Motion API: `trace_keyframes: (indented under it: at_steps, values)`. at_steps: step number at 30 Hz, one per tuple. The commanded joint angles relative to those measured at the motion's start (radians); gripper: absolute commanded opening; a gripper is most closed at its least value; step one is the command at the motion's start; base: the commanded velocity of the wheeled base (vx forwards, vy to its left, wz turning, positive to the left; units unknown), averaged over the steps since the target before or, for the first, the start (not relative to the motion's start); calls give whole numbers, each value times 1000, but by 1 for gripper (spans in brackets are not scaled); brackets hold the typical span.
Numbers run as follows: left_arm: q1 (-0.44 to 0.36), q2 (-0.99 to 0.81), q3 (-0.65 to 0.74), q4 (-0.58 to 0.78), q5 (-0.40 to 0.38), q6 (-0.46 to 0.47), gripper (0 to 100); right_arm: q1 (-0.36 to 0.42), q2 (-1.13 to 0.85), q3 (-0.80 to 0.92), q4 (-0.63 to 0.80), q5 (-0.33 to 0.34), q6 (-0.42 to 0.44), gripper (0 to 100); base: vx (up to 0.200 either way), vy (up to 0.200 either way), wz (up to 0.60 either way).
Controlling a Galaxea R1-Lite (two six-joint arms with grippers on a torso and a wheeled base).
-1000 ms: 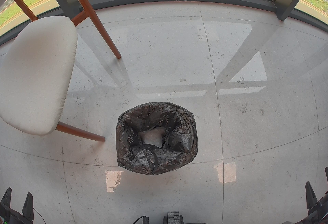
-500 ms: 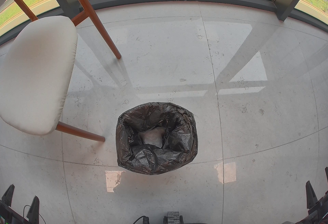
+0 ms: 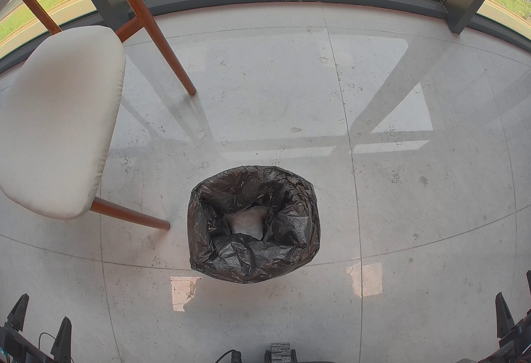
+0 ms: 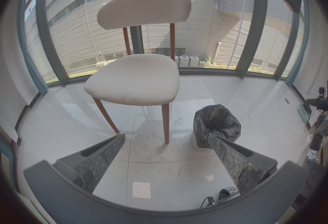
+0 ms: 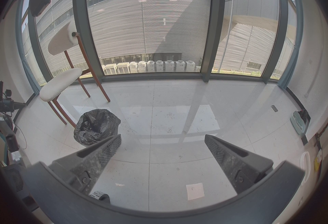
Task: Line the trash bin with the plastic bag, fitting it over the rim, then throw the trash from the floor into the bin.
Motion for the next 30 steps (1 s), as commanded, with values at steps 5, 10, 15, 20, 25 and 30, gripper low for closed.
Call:
trace_keyframes:
  at_steps: [5,10,15,20,25,30]
  values:
    - [-1,-9,12,13,-11,-4,100,0,-15,17,0,2,-1,100,0,0,0]
    - [2,-15,15,5,-5,-16,100,0,-15,17,0,8,-11,100,0,0,0]
    - [2,-15,15,5,6,-34,100,-1,-15,17,0,9,-13,100,0,0,0]
    - [2,-15,15,3,6,-34,100,0,-15,17,0,9,-11,100,0,0,0]
    - [2,-15,15,3,6,-31,100,0,-15,17,1,11,-11,100,0,0,0]
    - [2,-15,15,2,6,-31,100,0,-15,17,1,11,-10,100,0,0,0]
